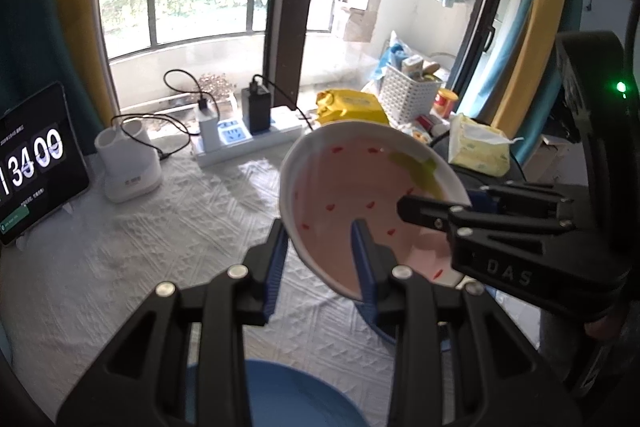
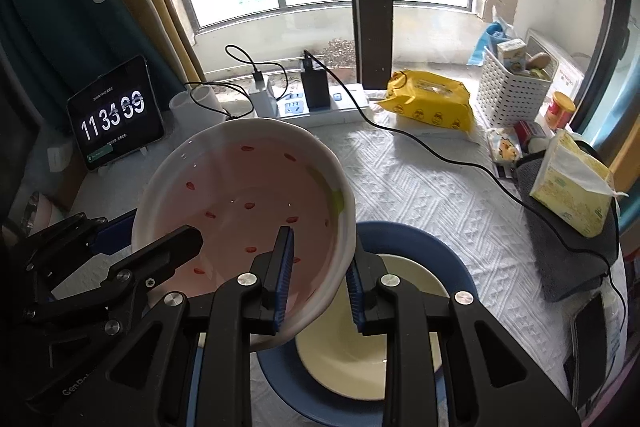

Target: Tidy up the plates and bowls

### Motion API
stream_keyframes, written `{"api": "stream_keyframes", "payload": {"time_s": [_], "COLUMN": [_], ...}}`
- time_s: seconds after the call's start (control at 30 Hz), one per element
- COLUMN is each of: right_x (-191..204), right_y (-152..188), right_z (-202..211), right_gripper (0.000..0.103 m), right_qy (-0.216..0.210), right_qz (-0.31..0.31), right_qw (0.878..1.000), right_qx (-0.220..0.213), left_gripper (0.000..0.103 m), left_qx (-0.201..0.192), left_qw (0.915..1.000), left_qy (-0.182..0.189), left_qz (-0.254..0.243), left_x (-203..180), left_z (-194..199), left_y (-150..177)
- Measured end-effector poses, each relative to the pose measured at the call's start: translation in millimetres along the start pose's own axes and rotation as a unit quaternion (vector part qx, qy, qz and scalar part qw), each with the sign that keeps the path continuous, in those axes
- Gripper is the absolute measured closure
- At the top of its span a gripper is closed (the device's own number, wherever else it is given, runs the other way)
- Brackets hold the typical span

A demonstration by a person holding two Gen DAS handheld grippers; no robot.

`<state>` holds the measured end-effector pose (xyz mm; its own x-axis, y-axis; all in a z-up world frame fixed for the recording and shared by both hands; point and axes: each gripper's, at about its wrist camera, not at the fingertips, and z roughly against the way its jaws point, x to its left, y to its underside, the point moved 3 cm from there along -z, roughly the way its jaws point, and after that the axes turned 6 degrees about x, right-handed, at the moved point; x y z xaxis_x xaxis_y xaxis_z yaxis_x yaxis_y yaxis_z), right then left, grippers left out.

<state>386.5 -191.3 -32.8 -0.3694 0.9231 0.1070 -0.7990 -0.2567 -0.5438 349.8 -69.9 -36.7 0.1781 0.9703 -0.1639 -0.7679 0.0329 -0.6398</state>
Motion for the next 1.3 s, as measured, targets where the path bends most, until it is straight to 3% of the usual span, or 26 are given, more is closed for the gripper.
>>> {"api": "stream_keyframes", "payload": {"time_s": [0.5, 1.3], "right_x": [-37.3, -75.2], "right_y": [22.4, 53.5], "right_z": [7.5, -9.8], "right_gripper": [0.076, 0.076], "right_qy": [0.008, 0.004], "right_qz": [-0.027, -0.057], "right_qw": [1.000, 0.998], "right_qx": [0.002, 0.026], "left_gripper": [0.070, 0.070], "left_qx": [0.020, 0.060], "left_qw": [0.9994, 0.9969], "left_qy": [0.014, 0.016], "left_qz": [-0.026, -0.049], "left_x": [-41.1, -69.8], "left_z": [-16.4, -45.7], "left_y": [6.5, 24.5]}}
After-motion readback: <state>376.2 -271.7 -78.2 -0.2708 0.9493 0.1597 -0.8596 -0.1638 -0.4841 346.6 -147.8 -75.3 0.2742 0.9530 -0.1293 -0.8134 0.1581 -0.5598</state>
